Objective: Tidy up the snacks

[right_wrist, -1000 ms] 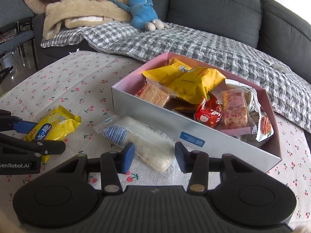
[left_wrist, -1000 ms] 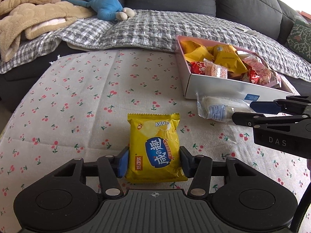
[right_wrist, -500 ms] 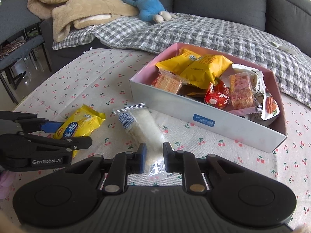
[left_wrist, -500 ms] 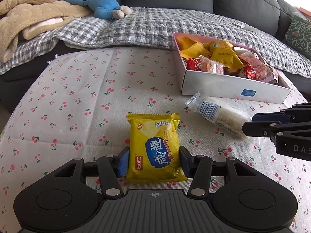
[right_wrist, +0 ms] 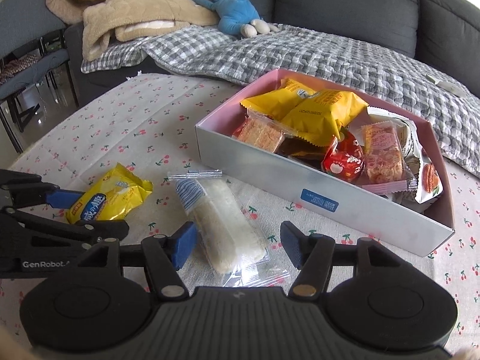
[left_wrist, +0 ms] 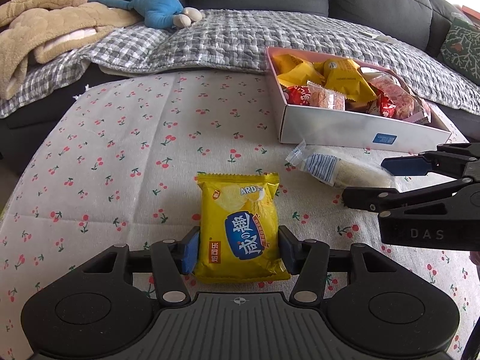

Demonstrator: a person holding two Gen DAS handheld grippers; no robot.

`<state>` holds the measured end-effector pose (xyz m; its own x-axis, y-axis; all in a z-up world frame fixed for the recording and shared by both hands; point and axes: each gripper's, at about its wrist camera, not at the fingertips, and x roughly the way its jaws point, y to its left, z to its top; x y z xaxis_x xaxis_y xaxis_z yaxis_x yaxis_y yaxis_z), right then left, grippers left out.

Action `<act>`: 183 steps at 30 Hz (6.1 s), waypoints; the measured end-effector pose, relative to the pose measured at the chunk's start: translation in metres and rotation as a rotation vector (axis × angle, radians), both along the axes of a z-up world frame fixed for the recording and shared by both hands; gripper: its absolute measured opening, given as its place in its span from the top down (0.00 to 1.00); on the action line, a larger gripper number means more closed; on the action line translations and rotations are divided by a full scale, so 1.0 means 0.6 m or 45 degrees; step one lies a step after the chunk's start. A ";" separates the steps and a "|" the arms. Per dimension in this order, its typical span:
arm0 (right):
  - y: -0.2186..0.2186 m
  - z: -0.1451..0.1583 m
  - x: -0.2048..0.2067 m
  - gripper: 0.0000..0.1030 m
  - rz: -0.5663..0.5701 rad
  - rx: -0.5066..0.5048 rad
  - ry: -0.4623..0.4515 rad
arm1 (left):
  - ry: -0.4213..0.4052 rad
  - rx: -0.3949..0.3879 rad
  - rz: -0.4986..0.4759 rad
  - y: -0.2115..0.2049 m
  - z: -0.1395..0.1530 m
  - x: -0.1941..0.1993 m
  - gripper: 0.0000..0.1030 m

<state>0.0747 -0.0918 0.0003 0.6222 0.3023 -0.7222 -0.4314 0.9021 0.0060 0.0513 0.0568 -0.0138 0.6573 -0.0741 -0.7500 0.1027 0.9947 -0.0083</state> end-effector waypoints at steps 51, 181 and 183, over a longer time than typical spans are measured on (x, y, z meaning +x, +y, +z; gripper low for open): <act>-0.129 0.102 -0.018 0.78 -0.374 0.333 -0.127 | -0.183 -0.068 -0.108 -0.078 0.131 0.070 0.53; -0.096 0.148 -0.127 0.01 -0.590 0.010 -0.072 | -0.006 0.060 0.033 -0.059 0.161 -0.070 0.00; -0.096 0.148 -0.127 0.01 -0.590 0.011 -0.071 | -0.005 0.061 0.031 -0.059 0.160 -0.071 0.00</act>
<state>-0.0017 -0.1495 0.0890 0.7306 -0.0112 -0.6828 0.0175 0.9998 0.0023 0.0089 0.0211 0.0822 0.6615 -0.0223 -0.7496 0.0785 0.9961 0.0396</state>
